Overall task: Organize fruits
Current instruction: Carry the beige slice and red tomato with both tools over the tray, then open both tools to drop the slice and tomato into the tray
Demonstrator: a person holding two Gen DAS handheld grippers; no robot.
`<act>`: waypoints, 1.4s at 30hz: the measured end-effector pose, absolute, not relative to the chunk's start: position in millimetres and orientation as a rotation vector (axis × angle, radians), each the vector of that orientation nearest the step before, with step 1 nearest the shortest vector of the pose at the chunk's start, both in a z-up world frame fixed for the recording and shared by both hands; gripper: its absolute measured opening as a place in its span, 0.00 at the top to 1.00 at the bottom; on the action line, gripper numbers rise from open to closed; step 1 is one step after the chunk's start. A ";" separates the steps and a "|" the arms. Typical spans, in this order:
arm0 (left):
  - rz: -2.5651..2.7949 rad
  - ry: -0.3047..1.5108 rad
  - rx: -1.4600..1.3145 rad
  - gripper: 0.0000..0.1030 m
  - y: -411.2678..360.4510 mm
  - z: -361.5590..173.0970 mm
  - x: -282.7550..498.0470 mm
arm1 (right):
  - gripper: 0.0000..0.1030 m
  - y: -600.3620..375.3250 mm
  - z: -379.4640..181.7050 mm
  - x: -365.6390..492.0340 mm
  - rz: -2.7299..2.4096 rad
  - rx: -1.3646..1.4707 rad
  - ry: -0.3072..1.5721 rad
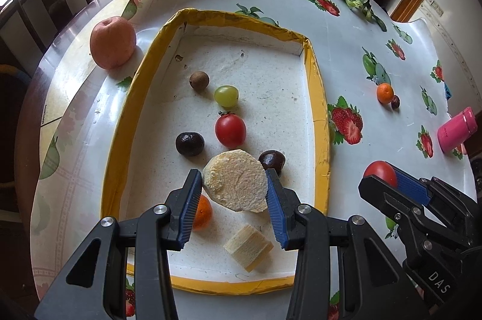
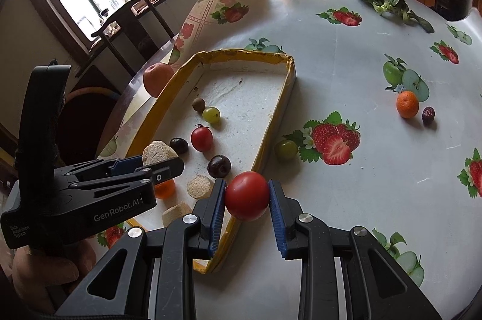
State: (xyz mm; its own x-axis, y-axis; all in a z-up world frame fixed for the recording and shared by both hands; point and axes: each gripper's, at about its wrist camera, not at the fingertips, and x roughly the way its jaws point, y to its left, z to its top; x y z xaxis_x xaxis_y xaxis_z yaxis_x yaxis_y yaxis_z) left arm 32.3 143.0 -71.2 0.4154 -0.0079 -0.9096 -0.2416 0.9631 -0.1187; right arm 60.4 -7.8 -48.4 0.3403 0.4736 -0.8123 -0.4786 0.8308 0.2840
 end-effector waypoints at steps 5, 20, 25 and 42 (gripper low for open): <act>0.160 1.140 -0.252 0.61 148.9 -73.6 36.5 | 0.72 3.3 -44.6 71.0 0.635 -0.009 1.044; 0.187 1.116 -0.283 0.61 174.5 -71.6 76.6 | 0.72 36.3 -41.9 118.3 0.656 -0.022 1.020; 0.181 1.111 -0.309 0.61 183.9 -71.7 96.3 | 0.72 49.0 -42.5 137.7 0.660 -0.033 1.016; 0.195 1.167 -0.247 0.61 192.4 -101.3 161.6 | 0.72 83.9 -89.3 184.4 0.646 -0.105 1.086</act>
